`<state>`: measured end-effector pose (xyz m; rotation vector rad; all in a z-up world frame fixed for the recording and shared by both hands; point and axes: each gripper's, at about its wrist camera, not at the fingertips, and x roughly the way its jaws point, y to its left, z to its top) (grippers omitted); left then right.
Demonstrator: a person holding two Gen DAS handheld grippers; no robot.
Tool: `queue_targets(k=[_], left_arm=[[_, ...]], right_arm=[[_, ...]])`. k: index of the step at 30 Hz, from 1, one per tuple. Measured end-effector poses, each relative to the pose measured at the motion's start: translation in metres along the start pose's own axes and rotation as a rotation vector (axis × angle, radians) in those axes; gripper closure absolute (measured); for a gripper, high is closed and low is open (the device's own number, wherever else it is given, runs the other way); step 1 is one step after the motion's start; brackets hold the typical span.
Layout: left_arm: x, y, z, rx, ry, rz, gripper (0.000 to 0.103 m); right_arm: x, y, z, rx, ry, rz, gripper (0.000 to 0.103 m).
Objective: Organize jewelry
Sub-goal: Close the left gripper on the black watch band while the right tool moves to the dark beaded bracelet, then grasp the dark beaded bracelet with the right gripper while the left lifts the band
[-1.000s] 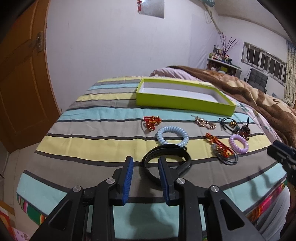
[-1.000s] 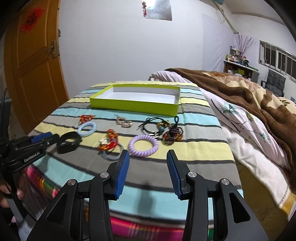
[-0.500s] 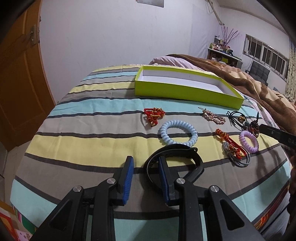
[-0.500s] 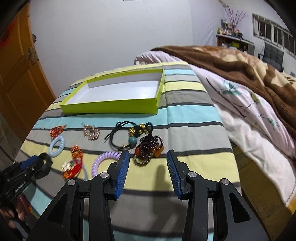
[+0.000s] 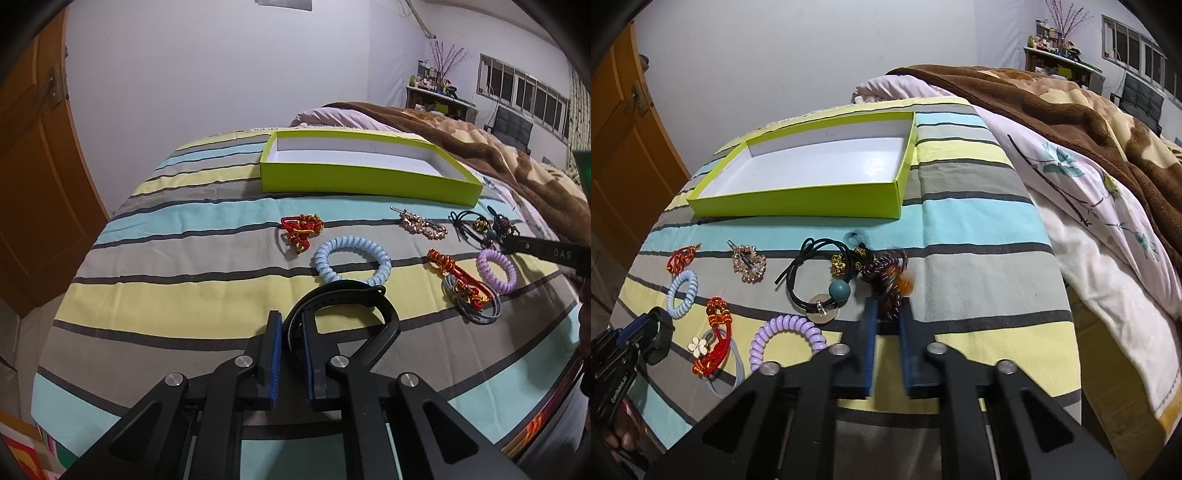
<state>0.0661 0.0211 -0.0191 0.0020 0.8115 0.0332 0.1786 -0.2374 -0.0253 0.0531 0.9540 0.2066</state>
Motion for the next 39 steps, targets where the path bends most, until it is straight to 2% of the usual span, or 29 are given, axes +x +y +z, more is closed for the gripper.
queue_targets(k=[18,21,22,29,33,35,37,39], left_arm=[[-0.030,0.003,0.010,-0.044,-0.053,-0.057,0.094],[-0.033,0.004,0.018,-0.046,-0.064,-0.060,0.094],[-0.034,0.004,0.022,-0.046,-0.068,-0.061,0.095],[-0.037,0.004,0.053,-0.044,-0.109,-0.065,0.094],[-0.038,0.003,0.064,-0.041,-0.133,-0.068,0.094],[-0.036,0.003,0.066,-0.037,-0.135,-0.073,0.094],[-0.033,0.002,0.067,-0.034,-0.129,-0.079,0.094],[-0.029,0.000,0.067,-0.033,-0.121,-0.081,0.094]], right_arm=[[-0.039,0.005,0.001,-0.011,-0.091,0.047,0.097],[-0.045,0.008,0.005,-0.025,-0.107,0.054,0.099],[-0.047,0.009,0.007,-0.031,-0.113,0.057,0.103],[-0.055,0.021,0.028,-0.073,-0.151,0.069,0.103],[-0.052,0.013,0.024,-0.080,-0.125,0.077,0.103],[-0.047,0.010,0.017,-0.094,-0.104,0.075,0.093],[-0.043,0.009,0.006,-0.103,-0.087,0.083,0.051],[-0.038,0.009,-0.003,-0.110,-0.071,0.082,0.047]])
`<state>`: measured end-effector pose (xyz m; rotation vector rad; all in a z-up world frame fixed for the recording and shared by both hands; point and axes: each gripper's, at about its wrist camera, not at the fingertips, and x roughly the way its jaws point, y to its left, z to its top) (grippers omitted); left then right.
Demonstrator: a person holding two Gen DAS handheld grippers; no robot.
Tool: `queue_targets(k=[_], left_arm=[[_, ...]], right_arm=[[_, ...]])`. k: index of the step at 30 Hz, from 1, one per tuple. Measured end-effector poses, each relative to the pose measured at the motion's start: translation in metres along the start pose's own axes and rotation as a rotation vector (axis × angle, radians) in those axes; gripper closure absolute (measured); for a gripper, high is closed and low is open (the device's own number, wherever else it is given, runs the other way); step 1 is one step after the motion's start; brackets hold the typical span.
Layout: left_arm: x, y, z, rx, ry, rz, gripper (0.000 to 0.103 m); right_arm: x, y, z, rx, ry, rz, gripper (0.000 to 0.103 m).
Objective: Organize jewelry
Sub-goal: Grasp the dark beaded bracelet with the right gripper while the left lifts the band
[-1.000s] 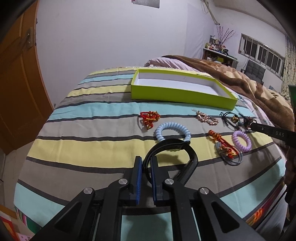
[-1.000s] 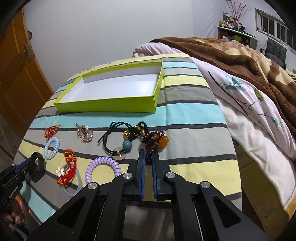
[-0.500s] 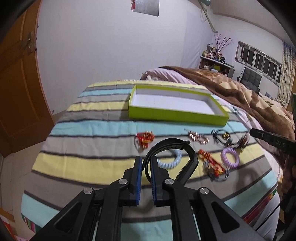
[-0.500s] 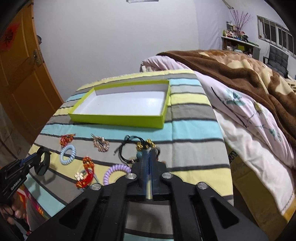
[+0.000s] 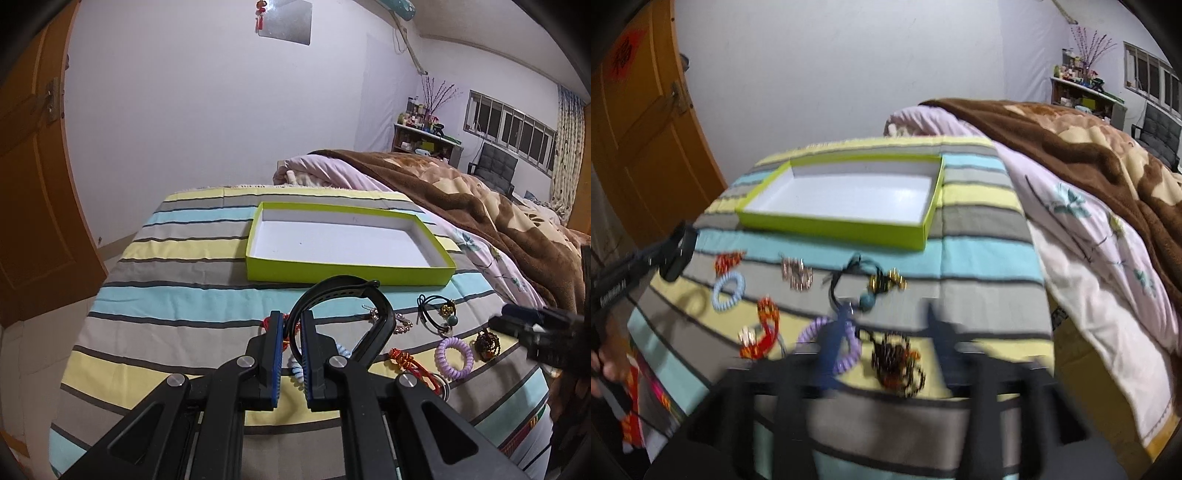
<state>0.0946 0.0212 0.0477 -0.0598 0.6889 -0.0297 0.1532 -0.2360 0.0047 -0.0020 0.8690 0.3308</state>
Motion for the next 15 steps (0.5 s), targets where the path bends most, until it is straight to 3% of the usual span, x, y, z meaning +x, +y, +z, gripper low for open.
queue_targets(k=[6,8,9,15], left_arm=[[0.005,-0.004,-0.003,0.009,0.017,-0.004,0.094],[0.006,-0.004,-0.004,0.010,0.019,-0.001,0.094],[0.006,-0.004,-0.004,0.009,0.021,0.000,0.094],[0.009,-0.004,-0.001,0.005,0.026,-0.003,0.094]], right_arm=[[0.021,-0.005,-0.017,0.029,0.077,-0.005,0.047],[0.021,-0.008,-0.018,0.044,0.068,-0.014,0.058],[0.021,-0.009,-0.018,0.045,0.070,-0.020,0.070],[0.017,-0.008,-0.017,0.034,0.067,-0.029,0.077]])
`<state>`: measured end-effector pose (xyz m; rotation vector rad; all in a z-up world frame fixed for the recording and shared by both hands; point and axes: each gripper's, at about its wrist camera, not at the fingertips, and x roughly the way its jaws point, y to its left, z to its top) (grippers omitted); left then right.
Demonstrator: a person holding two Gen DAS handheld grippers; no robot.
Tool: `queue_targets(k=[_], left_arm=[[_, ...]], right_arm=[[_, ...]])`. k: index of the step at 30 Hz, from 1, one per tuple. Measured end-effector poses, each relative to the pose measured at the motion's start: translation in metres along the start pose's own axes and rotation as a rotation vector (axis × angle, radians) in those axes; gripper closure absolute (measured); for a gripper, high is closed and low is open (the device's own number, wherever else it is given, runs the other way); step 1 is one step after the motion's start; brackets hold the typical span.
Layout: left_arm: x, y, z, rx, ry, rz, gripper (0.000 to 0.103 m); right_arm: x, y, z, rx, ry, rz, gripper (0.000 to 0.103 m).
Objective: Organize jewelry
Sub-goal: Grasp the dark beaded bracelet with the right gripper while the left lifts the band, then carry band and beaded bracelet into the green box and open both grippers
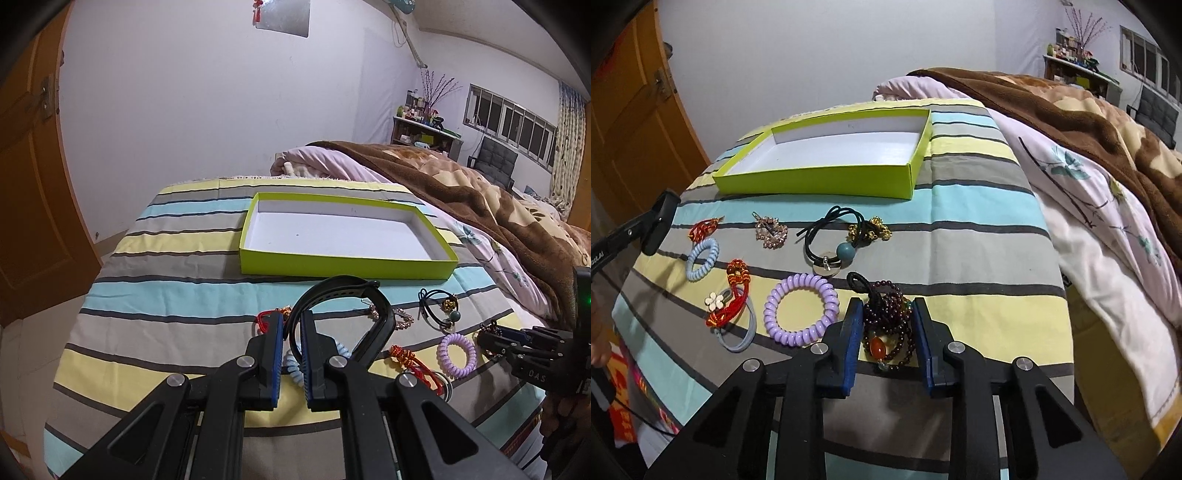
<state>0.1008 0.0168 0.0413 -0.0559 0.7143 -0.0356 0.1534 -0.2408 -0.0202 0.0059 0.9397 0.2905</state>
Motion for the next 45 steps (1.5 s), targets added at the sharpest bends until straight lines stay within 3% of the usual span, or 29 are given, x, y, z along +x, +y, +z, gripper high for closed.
queue_targets(k=[9,16,23,32,40,45], left_arm=[[0.007,-0.001,0.012,0.001,0.001,-0.005,0.094],[0.025,-0.001,0.040,0.023,-0.012,0.017,0.094],[0.065,0.006,0.077,0.043,-0.001,0.046,0.094],[0.135,0.023,0.111,0.021,0.072,0.049,0.094],[0.190,0.032,0.117,0.015,0.150,0.072,0.094],[0.191,0.032,0.114,0.016,0.142,0.076,0.094]], right_arm=[[-0.011,0.009,0.021,-0.022,-0.046,0.017,0.077],[-0.009,0.025,0.060,-0.072,-0.095,0.042,0.077],[0.024,0.024,0.105,-0.079,-0.091,0.060,0.077],[0.086,0.008,0.148,-0.057,-0.023,0.020,0.077],[0.120,-0.005,0.166,-0.054,0.016,-0.015,0.077],[0.128,-0.009,0.177,-0.084,0.013,-0.007,0.077]])
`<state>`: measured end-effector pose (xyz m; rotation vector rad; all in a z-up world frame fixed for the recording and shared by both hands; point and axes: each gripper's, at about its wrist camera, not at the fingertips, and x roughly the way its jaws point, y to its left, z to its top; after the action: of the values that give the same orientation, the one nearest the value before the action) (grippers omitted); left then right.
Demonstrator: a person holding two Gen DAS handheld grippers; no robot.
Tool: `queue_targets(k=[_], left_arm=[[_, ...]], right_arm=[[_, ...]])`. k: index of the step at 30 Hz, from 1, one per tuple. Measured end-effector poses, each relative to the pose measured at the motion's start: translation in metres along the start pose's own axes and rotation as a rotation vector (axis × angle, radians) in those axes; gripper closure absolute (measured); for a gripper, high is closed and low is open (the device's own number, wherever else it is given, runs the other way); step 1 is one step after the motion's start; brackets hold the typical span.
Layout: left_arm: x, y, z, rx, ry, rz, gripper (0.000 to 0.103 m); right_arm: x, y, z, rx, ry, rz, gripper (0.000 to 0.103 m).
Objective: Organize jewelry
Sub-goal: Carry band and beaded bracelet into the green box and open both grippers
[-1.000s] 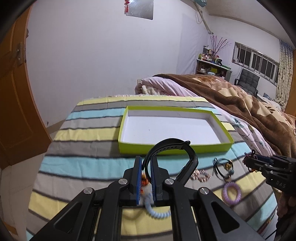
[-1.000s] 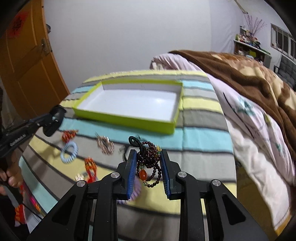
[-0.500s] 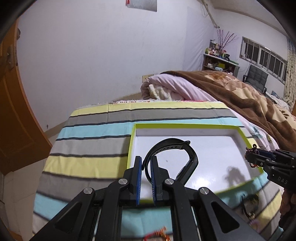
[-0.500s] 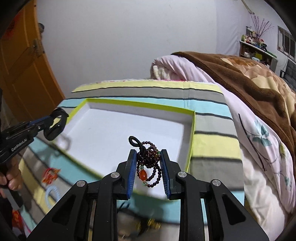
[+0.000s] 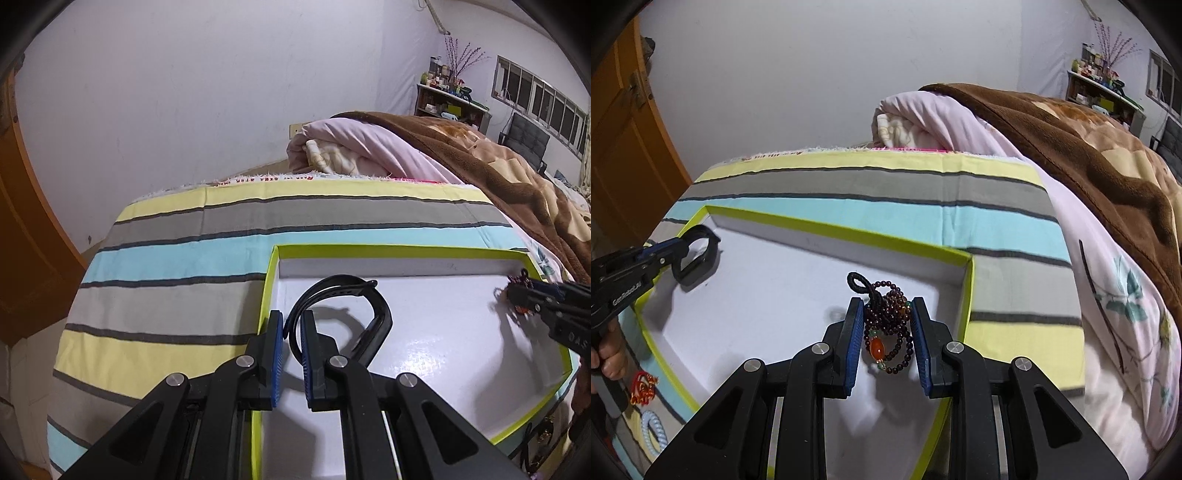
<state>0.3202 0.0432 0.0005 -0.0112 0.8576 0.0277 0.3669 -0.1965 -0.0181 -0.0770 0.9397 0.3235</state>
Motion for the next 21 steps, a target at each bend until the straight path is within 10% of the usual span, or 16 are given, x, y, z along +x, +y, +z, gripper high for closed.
queue_targets(k=[21], left_arm=[[-0.011,-0.006,0.010,-0.008,-0.058,-0.014,0.084]], right_arm=[[-0.021,0.012,0.004,-0.036,-0.056,0.048,0.063]])
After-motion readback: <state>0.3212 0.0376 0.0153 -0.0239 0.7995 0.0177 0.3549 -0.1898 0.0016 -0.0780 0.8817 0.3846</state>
